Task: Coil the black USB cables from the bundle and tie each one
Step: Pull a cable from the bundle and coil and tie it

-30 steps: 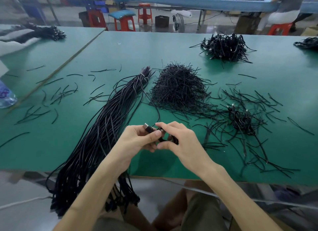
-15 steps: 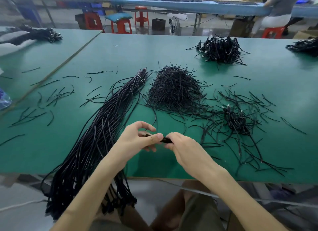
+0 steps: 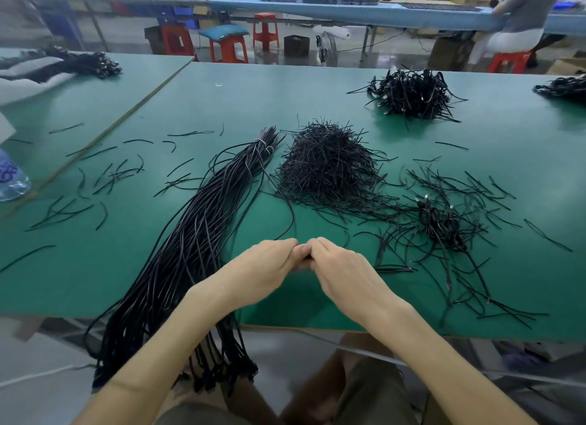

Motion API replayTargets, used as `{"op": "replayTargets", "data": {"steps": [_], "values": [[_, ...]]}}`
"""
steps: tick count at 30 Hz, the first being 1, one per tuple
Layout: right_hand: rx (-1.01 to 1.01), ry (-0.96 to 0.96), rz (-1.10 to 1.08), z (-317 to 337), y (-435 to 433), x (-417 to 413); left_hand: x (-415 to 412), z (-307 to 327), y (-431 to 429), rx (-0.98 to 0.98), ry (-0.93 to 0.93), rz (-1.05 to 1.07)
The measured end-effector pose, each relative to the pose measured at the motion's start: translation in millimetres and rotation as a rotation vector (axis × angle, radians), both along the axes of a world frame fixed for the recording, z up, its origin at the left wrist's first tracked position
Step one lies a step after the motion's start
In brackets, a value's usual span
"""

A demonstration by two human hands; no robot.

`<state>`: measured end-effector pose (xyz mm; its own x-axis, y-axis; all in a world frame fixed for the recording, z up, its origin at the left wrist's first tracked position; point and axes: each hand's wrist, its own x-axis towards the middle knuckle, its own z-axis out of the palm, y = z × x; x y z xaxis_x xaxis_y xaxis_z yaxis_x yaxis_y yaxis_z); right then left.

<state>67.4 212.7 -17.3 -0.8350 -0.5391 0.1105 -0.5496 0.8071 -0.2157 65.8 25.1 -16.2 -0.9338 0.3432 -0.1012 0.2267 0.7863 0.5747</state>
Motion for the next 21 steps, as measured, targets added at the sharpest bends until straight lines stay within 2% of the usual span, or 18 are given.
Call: {"op": "replayTargets", "data": {"steps": [3,7,17,21], "values": [[-0.09,-0.014,0.011,1,-2,-1,-1,-5,-1,0.04,0.062,0.044],[-0.048,0.115,0.034,-5,-1,-6,-1,-11,0,0.094,0.14,0.078],[0.002,0.276,0.052,-19,2,-15,-13,-10,0,0.168,-0.096,-0.012],[-0.087,0.415,0.001,-25,-1,-26,-20,-15,7,0.116,0.005,0.082]]}}
